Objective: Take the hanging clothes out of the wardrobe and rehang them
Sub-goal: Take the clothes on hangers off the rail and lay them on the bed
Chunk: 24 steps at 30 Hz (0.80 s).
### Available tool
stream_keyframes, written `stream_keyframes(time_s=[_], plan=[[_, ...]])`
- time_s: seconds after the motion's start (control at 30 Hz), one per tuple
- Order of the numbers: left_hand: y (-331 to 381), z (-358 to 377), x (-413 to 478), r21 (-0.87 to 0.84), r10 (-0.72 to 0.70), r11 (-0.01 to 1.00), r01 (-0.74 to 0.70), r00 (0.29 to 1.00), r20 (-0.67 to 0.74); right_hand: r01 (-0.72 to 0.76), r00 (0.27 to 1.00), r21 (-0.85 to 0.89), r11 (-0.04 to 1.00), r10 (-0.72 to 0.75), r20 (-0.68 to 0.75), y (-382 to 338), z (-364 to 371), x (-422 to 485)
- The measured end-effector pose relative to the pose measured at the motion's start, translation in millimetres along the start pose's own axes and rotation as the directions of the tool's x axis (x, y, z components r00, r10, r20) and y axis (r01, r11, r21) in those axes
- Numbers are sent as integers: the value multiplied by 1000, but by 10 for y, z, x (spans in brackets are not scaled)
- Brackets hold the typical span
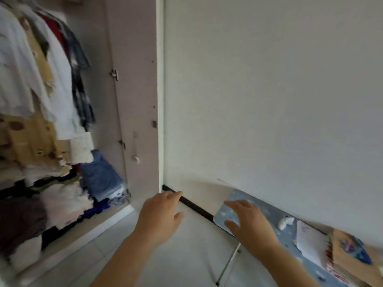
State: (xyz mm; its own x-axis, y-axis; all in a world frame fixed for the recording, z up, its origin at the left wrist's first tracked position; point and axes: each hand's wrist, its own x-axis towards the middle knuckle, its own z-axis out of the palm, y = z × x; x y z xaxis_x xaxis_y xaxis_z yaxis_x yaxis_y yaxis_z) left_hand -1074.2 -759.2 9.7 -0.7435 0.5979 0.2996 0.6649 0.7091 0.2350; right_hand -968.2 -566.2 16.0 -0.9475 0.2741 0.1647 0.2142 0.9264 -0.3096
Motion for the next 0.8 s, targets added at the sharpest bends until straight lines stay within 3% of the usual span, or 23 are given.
stream_keyframes(time_s=[0.27, 0.6, 0.8], plan=[[-784, -314, 205, 20, -330, 942, 335, 936, -121, 417, 907, 53, 908, -419, 50, -791, 233, 1243], [-1545, -636, 569, 74, -464, 864, 499, 844, -271, 632, 755, 222, 742, -654, 37, -1654, 438, 2359], [-2366, -808, 880, 65, -477, 841, 536, 794, -376, 717, 677, 218, 662, -736, 11, -2346, 658, 3124]])
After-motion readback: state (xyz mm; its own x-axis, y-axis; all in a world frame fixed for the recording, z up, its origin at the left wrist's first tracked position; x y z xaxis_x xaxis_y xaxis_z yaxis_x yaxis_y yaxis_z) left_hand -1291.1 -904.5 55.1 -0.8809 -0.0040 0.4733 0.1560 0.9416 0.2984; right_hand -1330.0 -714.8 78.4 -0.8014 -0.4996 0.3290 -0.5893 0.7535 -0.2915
